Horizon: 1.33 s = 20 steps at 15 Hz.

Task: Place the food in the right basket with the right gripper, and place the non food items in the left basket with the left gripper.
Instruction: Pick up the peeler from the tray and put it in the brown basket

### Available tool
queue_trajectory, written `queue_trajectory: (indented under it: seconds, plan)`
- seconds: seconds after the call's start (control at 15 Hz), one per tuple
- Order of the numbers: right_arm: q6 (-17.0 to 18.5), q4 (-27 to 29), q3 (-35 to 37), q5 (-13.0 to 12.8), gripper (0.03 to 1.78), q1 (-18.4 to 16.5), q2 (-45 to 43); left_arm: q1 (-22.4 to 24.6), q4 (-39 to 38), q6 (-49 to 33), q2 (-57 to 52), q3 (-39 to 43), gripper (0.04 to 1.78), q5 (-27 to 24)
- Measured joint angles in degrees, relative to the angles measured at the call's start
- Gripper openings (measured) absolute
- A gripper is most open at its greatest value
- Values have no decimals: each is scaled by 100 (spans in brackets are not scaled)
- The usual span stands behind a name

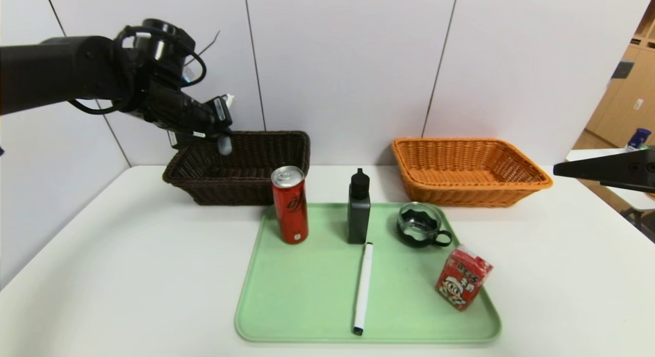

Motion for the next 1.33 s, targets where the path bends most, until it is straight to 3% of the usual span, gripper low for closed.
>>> queue_trajectory:
  seconds: [0.4,1.0,1.33]
  plan:
    - [-9,0,276,-9,171,-2,-116,260,-96,207,634,-33,30,13]
    - [-11,-1,361,-26,171,-2,-201,323,-78,249,702,-33,30,112]
    - [-2,-146,440,-20,171,-2,-269,323,-91,240,667,-33,96,249]
